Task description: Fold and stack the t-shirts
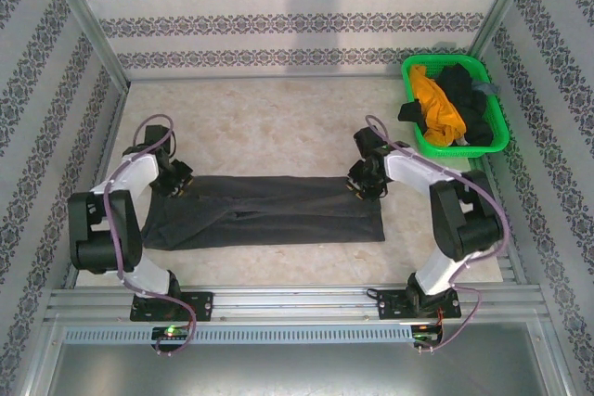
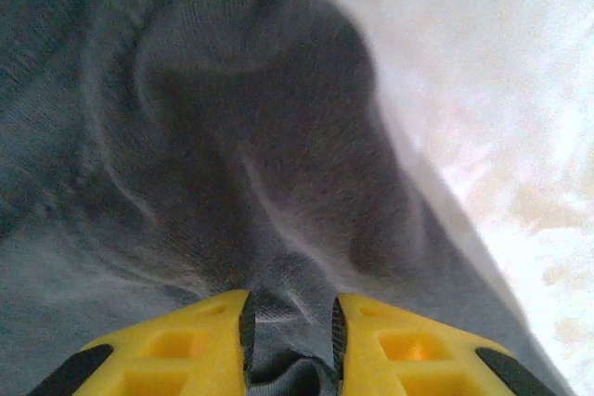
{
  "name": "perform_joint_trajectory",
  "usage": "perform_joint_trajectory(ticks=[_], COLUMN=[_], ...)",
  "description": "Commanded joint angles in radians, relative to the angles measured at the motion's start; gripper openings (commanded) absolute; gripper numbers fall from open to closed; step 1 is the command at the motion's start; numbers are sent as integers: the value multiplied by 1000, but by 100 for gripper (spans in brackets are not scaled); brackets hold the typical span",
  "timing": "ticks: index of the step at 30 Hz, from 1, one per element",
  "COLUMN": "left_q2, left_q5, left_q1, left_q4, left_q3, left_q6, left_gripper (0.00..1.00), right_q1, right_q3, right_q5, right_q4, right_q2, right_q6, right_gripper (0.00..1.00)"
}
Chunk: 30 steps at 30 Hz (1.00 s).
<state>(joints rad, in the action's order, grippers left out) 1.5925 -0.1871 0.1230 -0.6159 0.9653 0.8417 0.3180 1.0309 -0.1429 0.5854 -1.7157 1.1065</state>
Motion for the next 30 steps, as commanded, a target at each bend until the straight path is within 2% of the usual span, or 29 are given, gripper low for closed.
perform_joint_trajectory(ticks=[1,5,12,16,19,21,23,26,30], left_q2=[55,130,278,349,339,302,265,249,279], left_q5=[-62,-85,-161,-175,-165,-159,-171,-254,-354], left_q1=[-18,-30,-43,-42,-42,-43,-42,-42,-45], left_q4=[19,54,192,217,216,222,235,256,266], left_q3=[-16,14,149,277,328,325,303,281,273], left_q6=[50,36,46,17,-30,-85,-156,-279,-394], left_gripper=[30,32,43,49,52,53,53,50,45], right_q1=[-17,-77,-178,-235,-250,-242,-236,-215,-166], right_q3=[75,146,340,508,669,730,709,629,563], right_q5=[18,31,-7,-60,-100,-83,-111,-152,-216], right_q4=[60,128,182,179,219,245,185,99,60], right_q2=[-78,-149,-298,-417,-484,-473,-407,-298,-212], right_q6=[-41,-74,-140,-195,-280,-332,-371,-398,-407], right_gripper=[30,36,36,36,37,41,45,50,50])
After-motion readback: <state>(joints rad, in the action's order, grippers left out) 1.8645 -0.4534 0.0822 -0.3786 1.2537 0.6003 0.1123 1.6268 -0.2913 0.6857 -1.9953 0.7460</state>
